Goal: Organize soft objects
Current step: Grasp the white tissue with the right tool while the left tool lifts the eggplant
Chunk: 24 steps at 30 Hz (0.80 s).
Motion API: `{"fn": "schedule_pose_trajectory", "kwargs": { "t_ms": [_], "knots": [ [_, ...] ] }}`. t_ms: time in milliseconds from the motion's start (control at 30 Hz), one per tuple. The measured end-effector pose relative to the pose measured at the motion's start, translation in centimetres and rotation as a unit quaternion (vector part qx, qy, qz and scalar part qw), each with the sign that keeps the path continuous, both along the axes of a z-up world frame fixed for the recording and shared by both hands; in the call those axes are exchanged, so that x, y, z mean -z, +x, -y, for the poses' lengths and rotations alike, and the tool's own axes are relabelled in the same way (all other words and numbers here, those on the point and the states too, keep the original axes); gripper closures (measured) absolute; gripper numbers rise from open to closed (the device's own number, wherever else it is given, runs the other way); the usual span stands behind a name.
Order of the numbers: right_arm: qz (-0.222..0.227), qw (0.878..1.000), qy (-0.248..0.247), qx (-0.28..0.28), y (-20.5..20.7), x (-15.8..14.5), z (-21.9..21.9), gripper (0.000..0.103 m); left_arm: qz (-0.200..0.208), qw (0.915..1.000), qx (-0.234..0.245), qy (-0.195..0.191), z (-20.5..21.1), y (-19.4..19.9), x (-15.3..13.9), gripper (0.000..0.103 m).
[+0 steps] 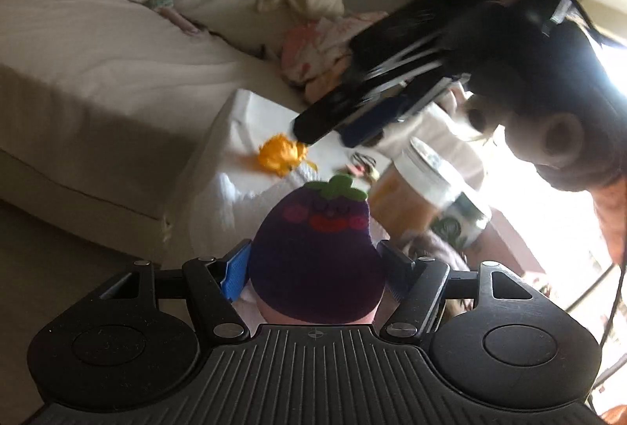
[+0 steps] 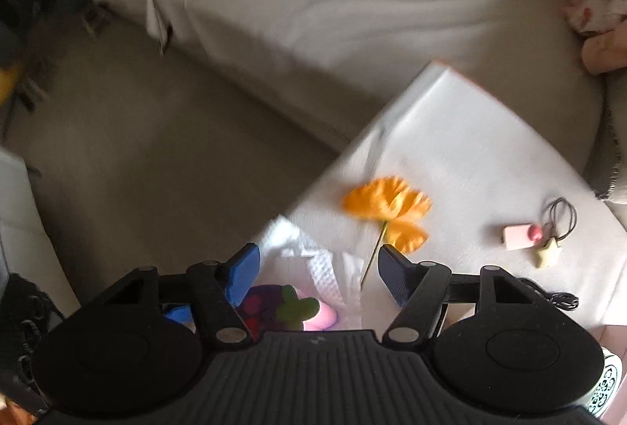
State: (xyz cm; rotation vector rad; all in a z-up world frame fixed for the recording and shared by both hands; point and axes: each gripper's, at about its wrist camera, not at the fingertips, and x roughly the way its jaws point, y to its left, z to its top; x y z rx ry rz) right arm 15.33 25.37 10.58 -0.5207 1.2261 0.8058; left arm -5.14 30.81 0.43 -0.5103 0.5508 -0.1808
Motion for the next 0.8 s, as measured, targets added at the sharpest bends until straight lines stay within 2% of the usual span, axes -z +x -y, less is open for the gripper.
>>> {"fn": "schedule_pose_trajectory", "kwargs": {
  "t_ms": [67, 267, 367, 433, 500, 533, 567, 600, 667, 700, 800],
  "knots": [
    [0.000, 1.000, -0.019, -0.003, -0.5, 1.1, -0.7, 0.035, 0.006, 0.9998, 0.013, 0.012, 0.5, -0.4, -0.1, 0.030],
    [-0.060, 0.998, -0.032, 0.003, -0.7, 3.7, -1.5, 0.035, 0.024, 0.9937, 0.072, 0.083, 3.0, -2.1, -0.5, 0.030],
    [-0.062, 0.997, -0.051, -0.019, -2.2, 5.2, -2.0, 0.035, 0.023, 0.9890, 0.092, 0.114, 4.3, -2.3, -0.5, 0.030],
    [-0.063, 0.995, -0.067, -0.028, -3.2, 6.1, -2.5, 0.035, 0.022, 0.9881, 0.094, 0.120, 4.7, -2.2, -0.5, 0.030],
    [-0.049, 0.994, -0.088, -0.043, -4.5, 6.8, -2.8, 0.041, 0.024, 0.9884, 0.092, 0.119, 4.8, -2.4, -0.6, 0.030],
    [-0.028, 0.994, -0.091, -0.060, -5.3, 6.7, -2.9, 0.059, 0.027, 0.9885, 0.090, 0.119, 4.7, -2.7, -0.8, 0.030],
    [-0.015, 0.993, -0.091, -0.081, -6.1, 6.4, -2.9, 0.089, 0.031, 0.9886, 0.088, 0.118, 4.6, -2.9, -1.0, 0.030],
    [-0.022, 0.991, -0.089, -0.097, -6.6, 6.0, -2.9, 0.101, 0.036, 0.9888, 0.088, 0.115, 4.4, -3.2, -1.2, 0.030],
    [-0.045, 0.993, -0.058, -0.090, -6.7, 4.2, -2.5, 0.100, 0.050, 0.9892, 0.085, 0.108, 3.8, -3.8, -1.9, 0.030],
    [-0.042, 0.994, -0.041, -0.089, -6.7, 3.1, -2.2, 0.101, 0.059, 0.9892, 0.081, 0.107, 3.5, -4.0, -2.3, 0.030],
    [0.004, 0.997, 0.016, -0.076, -6.0, -1.5, -1.0, 0.101, 0.085, 0.9886, 0.059, 0.109, 2.4, -4.0, -4.2, 0.030]
  ]
}}
